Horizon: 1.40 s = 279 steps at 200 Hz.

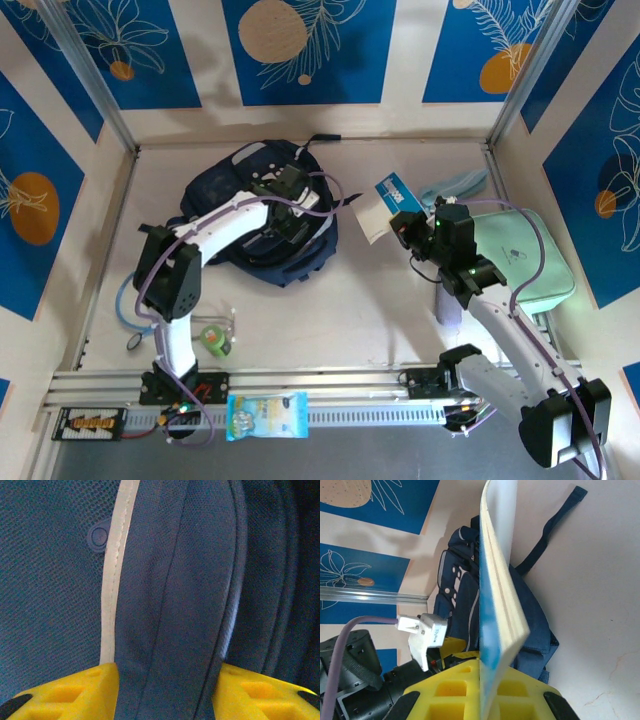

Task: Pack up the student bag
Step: Open the student bag at the center of the table, then place the book in the student bag.

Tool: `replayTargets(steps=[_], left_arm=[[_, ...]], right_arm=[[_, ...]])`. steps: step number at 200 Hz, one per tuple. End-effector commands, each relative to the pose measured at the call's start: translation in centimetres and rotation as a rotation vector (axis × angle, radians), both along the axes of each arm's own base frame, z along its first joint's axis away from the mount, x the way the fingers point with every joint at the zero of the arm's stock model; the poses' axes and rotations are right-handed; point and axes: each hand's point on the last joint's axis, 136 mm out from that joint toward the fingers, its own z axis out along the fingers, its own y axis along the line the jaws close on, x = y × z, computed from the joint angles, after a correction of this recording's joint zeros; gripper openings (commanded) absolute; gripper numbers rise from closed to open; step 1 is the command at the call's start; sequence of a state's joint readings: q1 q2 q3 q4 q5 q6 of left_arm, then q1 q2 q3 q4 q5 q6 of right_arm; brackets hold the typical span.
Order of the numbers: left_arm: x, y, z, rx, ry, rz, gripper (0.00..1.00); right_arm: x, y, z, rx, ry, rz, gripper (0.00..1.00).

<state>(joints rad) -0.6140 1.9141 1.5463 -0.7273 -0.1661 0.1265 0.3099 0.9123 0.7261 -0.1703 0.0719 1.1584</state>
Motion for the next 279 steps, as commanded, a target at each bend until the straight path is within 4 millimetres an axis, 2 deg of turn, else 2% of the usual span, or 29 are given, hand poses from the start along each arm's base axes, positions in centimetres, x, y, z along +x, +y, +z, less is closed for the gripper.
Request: replayTargets(steps=[1, 29, 44, 59, 74, 104, 127, 148, 180, 204, 250, 279], left_arm=[[-0.5, 0.2, -1.0, 0.047, 0.047, -0.024, 0.5], [-0.5, 0.1, -1.3, 0.051, 0.063, -0.023, 0.5], [-0.1, 0.4, -1.2, 0.066, 0.046, -0.004, 0.44], [0.3, 0.6, -0.6, 0.074, 0.021, 0.021, 0.33], [0.7, 0.6, 0.8, 0.061, -0.009, 0.042, 0.21], [0.8, 0.1, 5.9, -0.049, -0.108, 0.057, 0.0], [0.9, 0.1, 10.5, -0.144, -0.218, 0.08, 0.0], [0.8, 0.1, 14.6, -0.237, -0.313, 0.096, 0.0], [0.7, 0.4, 19.5, -0.349, -0.426, 0.135, 0.0], [0.6, 0.2, 21.6, -0.415, -0.462, 0.147, 0.0], [1.0, -0.4, 22.4, -0.451, -0.445, 0.168, 0.0], [1.6, -0.1, 22.9, -0.475, -0.44, 0.205, 0.0]], right_arm=[[-0.4, -0.3, 0.3, 0.011, -0.007, -0.003, 0.0], [-0.5, -0.3, 0.2, 0.014, -0.002, -0.007, 0.0], [-0.5, -0.3, 0.2, 0.017, -0.001, -0.007, 0.0], [-0.6, -0.3, 0.2, 0.017, 0.0, -0.005, 0.0], [-0.6, -0.4, 0.1, 0.014, 0.001, -0.008, 0.0], [-0.7, -0.6, -0.3, -0.012, 0.01, -0.007, 0.0], [-0.9, -0.7, -0.6, -0.042, 0.015, 0.006, 0.0], [-1.2, -0.3, 0.0, -0.04, -0.025, 0.043, 0.0], [-1.4, 1.8, 1.7, 0.018, -0.111, 0.158, 0.0], [-1.6, 4.0, 2.0, 0.055, -0.124, 0.245, 0.0], [-1.9, 8.8, 0.9, 0.085, -0.098, 0.367, 0.0], [-1.2, 11.6, 0.2, 0.115, -0.069, 0.402, 0.0]])
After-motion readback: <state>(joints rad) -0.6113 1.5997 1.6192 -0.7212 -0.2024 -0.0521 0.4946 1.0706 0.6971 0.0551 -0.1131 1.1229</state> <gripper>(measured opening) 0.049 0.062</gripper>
